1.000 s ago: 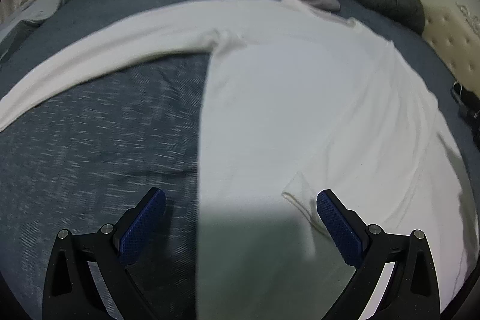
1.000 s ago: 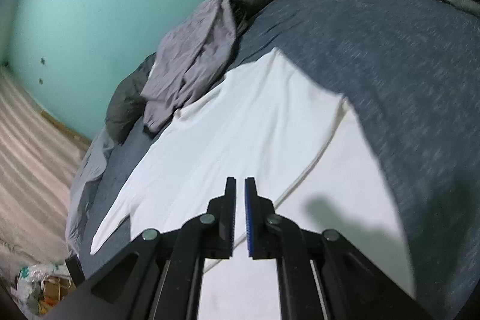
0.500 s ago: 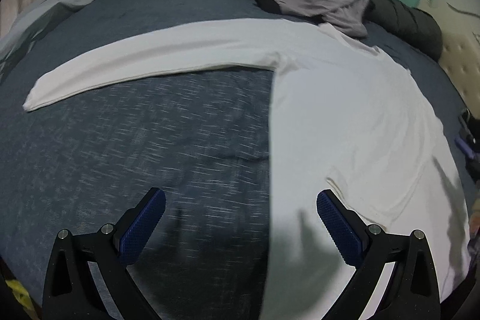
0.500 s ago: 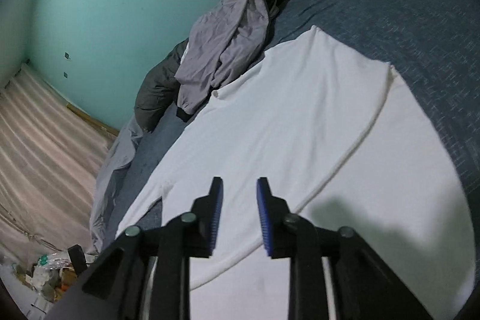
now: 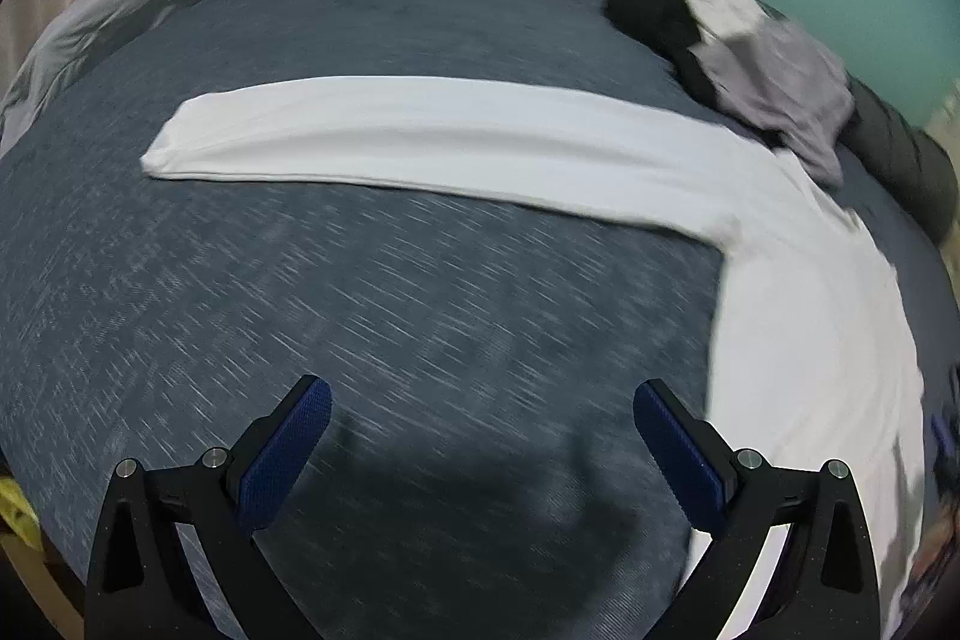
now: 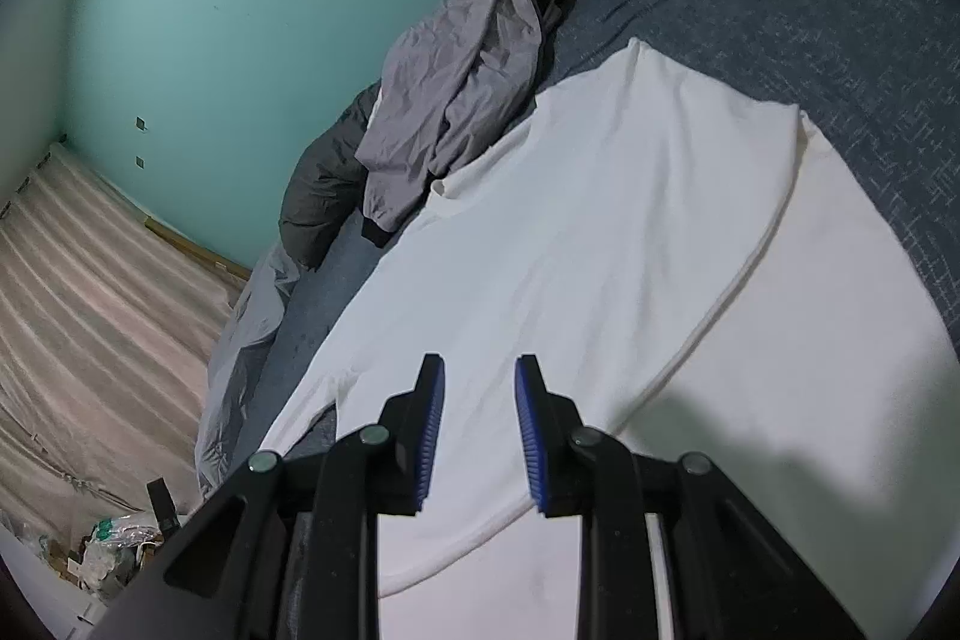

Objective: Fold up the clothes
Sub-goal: 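Open the right gripper while moving the left gripper to the white sleeve end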

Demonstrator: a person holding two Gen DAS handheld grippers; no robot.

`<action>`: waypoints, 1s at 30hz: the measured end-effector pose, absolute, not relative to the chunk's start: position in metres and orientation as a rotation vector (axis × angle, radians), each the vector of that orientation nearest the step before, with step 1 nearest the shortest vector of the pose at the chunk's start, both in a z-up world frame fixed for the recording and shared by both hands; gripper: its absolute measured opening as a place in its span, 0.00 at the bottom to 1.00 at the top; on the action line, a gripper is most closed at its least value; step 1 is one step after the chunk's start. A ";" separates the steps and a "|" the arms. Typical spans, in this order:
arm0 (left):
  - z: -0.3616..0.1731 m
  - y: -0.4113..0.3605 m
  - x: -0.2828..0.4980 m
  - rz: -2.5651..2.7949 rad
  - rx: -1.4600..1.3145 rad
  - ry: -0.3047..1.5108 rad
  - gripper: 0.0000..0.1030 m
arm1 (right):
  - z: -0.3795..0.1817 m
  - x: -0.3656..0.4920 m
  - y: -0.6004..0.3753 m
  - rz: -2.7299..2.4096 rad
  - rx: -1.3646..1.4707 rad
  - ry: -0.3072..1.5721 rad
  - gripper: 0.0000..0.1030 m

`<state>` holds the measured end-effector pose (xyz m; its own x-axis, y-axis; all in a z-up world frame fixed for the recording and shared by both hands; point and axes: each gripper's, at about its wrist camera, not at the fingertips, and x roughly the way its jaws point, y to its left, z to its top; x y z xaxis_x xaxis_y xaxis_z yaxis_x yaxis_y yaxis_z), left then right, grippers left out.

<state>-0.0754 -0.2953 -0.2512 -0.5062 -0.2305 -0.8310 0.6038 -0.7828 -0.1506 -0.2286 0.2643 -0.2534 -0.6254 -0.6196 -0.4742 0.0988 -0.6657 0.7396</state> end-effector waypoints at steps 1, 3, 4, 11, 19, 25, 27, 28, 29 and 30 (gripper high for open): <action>-0.252 -0.305 -0.075 -2.272 1.158 0.599 1.00 | -0.255 -0.230 0.263 -2.306 1.045 -0.958 0.23; -0.253 -0.318 -0.075 -2.259 1.144 0.619 1.00 | -0.257 -0.231 0.260 -2.306 1.054 -0.948 0.23; -0.254 -0.325 -0.075 -2.253 1.137 0.636 1.00 | -0.258 -0.232 0.258 -2.306 1.059 -0.942 0.23; -0.253 -0.387 -0.059 -2.172 1.031 0.714 1.00 | -0.260 -0.236 0.247 -2.302 1.085 -0.892 0.23; -0.248 -0.445 -0.045 -2.102 0.941 0.738 0.99 | -0.255 -0.237 0.233 -2.295 1.086 -0.832 0.23; -0.253 -0.479 -0.033 -2.058 0.898 0.808 0.99 | -0.255 -0.236 0.226 -2.293 1.093 -0.798 0.23; -0.256 -0.486 -0.029 -2.040 0.883 0.819 0.99 | -0.256 -0.236 0.225 -2.293 1.096 -0.795 0.23; -0.260 -0.492 -0.027 -2.022 0.882 0.846 0.99 | -0.256 -0.237 0.224 -2.293 1.098 -0.793 0.23; -0.263 -0.497 -0.025 -2.010 0.880 0.875 0.99 | -0.257 -0.237 0.223 -2.292 1.101 -0.790 0.23; -0.266 -0.501 -0.024 -1.996 0.872 0.900 0.98 | -0.257 -0.237 0.223 -2.292 1.103 -0.785 0.23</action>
<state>-0.0237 -0.5009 -0.2661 -0.4737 -0.3571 -0.8051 0.8398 -0.4584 -0.2908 -0.2372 0.2227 -0.2573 -0.5633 -0.6280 -0.5369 0.1668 -0.7229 0.6705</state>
